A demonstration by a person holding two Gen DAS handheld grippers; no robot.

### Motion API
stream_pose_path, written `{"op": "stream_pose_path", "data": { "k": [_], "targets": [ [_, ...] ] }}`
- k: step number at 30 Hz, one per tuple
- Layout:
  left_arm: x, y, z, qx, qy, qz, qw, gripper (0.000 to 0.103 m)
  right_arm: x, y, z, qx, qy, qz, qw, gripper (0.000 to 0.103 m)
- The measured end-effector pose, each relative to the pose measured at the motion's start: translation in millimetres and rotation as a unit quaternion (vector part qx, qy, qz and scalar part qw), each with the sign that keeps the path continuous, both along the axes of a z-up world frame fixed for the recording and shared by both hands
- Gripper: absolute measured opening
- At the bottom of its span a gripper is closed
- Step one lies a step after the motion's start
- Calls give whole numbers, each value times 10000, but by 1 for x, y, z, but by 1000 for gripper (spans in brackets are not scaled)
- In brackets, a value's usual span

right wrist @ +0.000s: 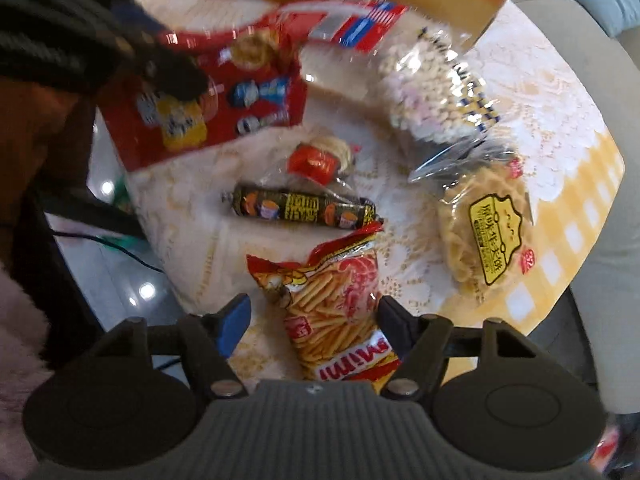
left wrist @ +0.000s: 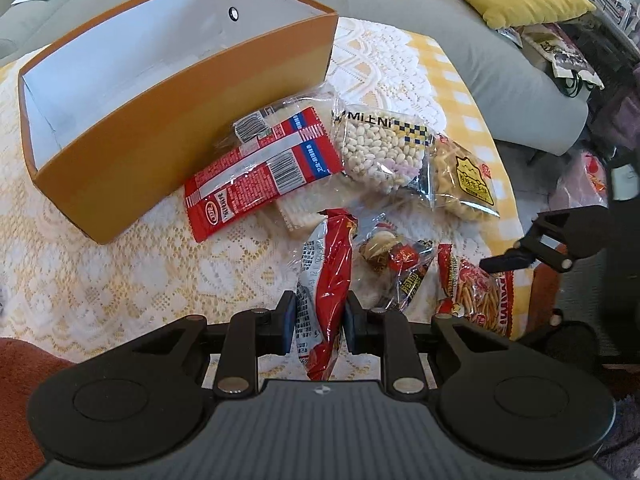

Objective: Organize snacks
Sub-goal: 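Lift both bags and lower them into the orange box with both tools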

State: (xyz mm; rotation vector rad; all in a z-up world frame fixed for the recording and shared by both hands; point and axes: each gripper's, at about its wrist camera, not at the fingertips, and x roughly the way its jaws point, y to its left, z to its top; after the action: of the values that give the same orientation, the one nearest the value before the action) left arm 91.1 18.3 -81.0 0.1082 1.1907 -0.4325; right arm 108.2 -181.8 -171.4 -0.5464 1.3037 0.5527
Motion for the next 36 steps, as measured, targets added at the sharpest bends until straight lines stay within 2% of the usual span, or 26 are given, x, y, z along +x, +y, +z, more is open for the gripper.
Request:
{"op": "stream_pose_path", "data": {
  "k": [2, 6, 10, 13, 17, 24, 30, 36],
  "targets": [
    [1, 0, -2, 30, 15, 6, 10000, 27, 2, 1, -7, -72, -2, 8, 10000, 70],
    [3, 0, -3, 54, 38, 9, 10000, 27, 4, -3, -9, -1, -60, -89, 9999, 61],
    [3, 2, 6, 28, -23, 46, 10000, 27, 10, -7, 2, 88, -101, -186, 9997, 45],
    [3, 4, 19, 21, -141, 103, 9998, 27, 10, -6, 21, 157, -212, -184, 9995, 40],
    [6, 8, 37, 9, -246, 225, 9994, 26, 15, -3, 54, 282, -402, -136, 9987, 37],
    [20, 23, 70, -174, -514, 481, 9974, 26, 33, 11, 119, 783, -835, -25, 9934, 37],
    [42, 38, 100, -51, -927, 779, 9926, 26, 69, 29, 155, 1238, -1151, -147, 9855, 37],
    [75, 58, 123, 85, -1313, 1194, 9841, 26, 120, 36, 176, 1854, -1282, -579, 9725, 37]
  ]
}}
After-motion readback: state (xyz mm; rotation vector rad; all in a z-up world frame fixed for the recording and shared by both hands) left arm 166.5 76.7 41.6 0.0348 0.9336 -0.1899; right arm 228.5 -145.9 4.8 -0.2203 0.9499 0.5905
